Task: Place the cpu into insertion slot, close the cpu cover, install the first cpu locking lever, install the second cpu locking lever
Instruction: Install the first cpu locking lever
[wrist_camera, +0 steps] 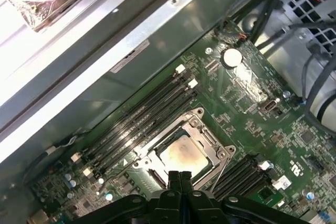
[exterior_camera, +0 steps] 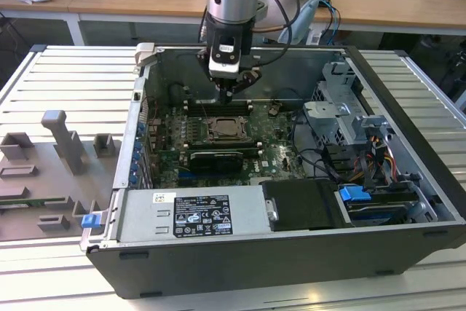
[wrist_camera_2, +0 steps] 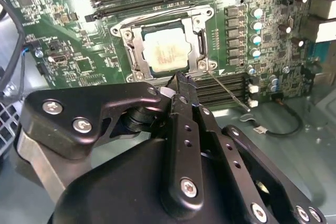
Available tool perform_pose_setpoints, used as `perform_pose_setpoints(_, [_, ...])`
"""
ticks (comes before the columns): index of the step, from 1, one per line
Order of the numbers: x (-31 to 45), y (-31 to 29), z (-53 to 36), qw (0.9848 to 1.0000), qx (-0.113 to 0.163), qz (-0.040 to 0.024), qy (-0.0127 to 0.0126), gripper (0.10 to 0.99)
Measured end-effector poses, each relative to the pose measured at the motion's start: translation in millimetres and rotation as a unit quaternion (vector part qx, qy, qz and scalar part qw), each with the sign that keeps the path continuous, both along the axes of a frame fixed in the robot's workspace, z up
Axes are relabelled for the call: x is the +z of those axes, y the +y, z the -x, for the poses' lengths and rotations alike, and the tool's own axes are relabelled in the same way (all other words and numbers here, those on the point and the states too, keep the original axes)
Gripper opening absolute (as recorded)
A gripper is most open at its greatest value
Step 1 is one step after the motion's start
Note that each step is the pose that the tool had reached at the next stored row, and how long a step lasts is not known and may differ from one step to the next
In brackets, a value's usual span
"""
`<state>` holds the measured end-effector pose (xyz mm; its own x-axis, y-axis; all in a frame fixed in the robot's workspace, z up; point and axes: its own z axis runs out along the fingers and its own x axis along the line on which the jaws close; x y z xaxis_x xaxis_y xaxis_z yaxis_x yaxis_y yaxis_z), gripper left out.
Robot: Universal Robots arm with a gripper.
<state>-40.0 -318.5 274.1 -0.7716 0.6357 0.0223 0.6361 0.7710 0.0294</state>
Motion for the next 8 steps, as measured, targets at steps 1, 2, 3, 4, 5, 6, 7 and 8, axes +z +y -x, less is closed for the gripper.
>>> perform_pose_setpoints(1, [0.0,0.0,0.0,1.0000,0.006,0.0000,0.0000,0.106])
perform_pose_setpoints(2, [0.0,0.0,0.0,0.9999,0.014,0.0000,0.0000,0.106])
perform_pose_setpoints(3, [0.0,0.0,0.0,0.9998,0.020,0.0000,0.0000,0.106])
perform_pose_setpoints(4, [0.0,0.0,0.0,0.9996,0.030,0.0000,0.0000,0.106])
perform_pose_setpoints(5, [0.0,0.0,0.0,0.9992,0.039,0.0000,0.0000,0.106])
perform_pose_setpoints(6, [0.0,0.0,0.0,0.9988,0.049,0.0000,0.0000,0.106])
perform_pose_setpoints(7, [0.0,0.0,0.1,0.9984,0.056,0.0000,0.0000,0.106])
perform_pose_setpoints(8, [0.0,0.0,0.2,0.9976,0.069,0.0001,0.0000,0.106])
